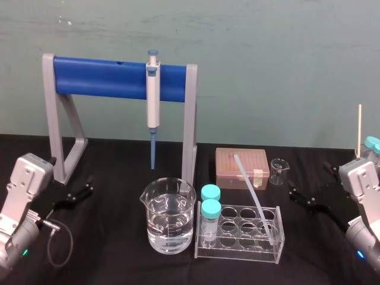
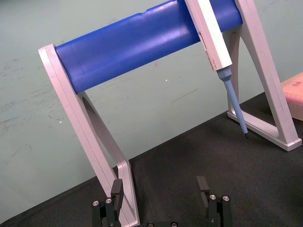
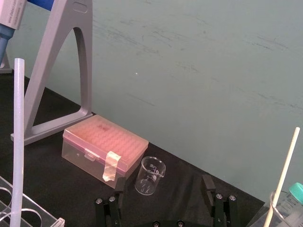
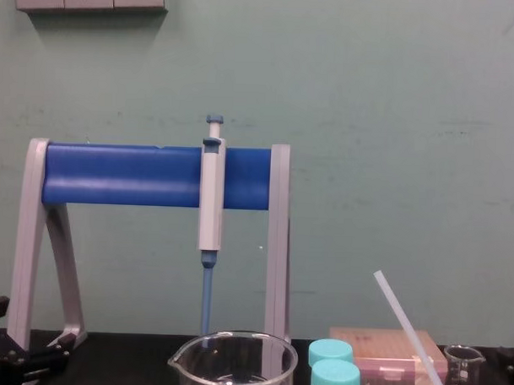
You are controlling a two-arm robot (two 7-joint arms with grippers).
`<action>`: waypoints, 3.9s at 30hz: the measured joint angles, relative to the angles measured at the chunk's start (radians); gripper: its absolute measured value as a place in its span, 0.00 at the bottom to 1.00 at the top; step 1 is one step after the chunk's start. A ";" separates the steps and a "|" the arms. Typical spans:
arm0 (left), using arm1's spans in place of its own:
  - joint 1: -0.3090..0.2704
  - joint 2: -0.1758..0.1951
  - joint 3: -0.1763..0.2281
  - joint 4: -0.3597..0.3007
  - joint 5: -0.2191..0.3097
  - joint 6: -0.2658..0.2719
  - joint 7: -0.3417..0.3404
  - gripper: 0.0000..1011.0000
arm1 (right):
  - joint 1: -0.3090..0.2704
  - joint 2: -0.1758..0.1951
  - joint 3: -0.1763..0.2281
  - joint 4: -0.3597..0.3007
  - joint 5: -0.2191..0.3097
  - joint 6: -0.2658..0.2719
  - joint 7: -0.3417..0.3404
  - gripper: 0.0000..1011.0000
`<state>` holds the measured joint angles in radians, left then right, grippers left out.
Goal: Pick up the stirring rod with one hand, then place it down.
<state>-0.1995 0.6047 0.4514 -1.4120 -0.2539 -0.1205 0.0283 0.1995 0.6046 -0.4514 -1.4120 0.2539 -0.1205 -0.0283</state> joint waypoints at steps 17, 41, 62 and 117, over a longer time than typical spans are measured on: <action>0.000 0.000 0.000 0.000 0.000 0.000 0.000 0.99 | 0.000 0.000 0.000 0.000 0.000 0.000 0.000 0.99; 0.000 0.000 0.000 0.000 0.000 0.000 0.000 0.99 | 0.000 0.000 0.000 0.000 0.000 0.000 0.000 0.99; 0.000 0.000 0.000 0.000 0.000 0.000 0.000 0.99 | 0.000 0.000 0.000 0.000 0.000 0.000 0.000 0.99; 0.000 0.000 0.000 0.000 0.000 0.000 0.000 0.99 | 0.006 -0.057 0.013 -0.065 -0.204 -0.324 0.027 0.99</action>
<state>-0.1995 0.6047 0.4514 -1.4120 -0.2539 -0.1205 0.0283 0.2058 0.5471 -0.4379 -1.4768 0.0504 -0.4444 -0.0016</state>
